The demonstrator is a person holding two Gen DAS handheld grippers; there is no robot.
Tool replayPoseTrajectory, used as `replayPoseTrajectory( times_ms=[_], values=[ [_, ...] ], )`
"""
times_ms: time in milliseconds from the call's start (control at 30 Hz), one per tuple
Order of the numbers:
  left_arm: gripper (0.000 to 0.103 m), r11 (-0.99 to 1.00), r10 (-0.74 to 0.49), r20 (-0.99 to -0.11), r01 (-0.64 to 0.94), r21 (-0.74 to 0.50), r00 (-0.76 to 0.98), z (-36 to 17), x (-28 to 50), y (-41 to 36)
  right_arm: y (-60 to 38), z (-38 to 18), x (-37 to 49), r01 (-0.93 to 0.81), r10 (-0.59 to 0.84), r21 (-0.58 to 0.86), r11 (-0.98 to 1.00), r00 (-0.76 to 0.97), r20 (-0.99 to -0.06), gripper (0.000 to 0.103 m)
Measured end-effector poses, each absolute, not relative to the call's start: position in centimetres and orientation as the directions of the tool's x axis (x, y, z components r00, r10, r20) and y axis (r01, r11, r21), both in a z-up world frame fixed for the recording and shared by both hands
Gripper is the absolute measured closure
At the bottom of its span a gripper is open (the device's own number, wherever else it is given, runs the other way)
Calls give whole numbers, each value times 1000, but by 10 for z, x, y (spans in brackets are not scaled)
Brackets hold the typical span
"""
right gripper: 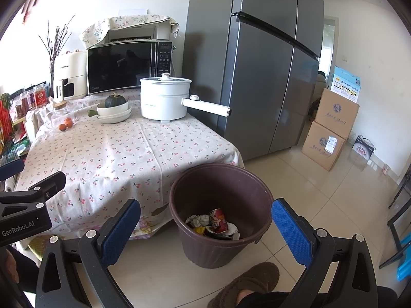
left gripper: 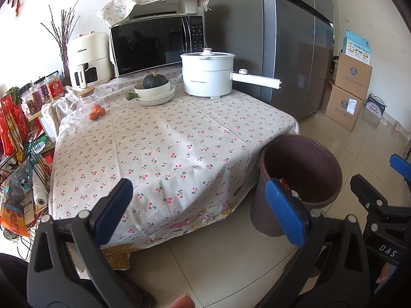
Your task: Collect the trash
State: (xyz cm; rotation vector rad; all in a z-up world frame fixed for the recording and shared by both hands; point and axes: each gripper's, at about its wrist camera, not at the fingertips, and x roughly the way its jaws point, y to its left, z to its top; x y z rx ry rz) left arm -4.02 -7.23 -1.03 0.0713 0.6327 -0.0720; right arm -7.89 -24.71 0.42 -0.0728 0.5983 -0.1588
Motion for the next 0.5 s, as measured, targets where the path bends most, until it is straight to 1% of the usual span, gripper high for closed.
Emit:
replayPoseTrajectory(
  times_ms=[500],
  values=[
    [0,996,-51,-602,88,32,797,-12,-38,-70,-246,1,-76,120,-161,-110,987,812,-561,0]
  ],
)
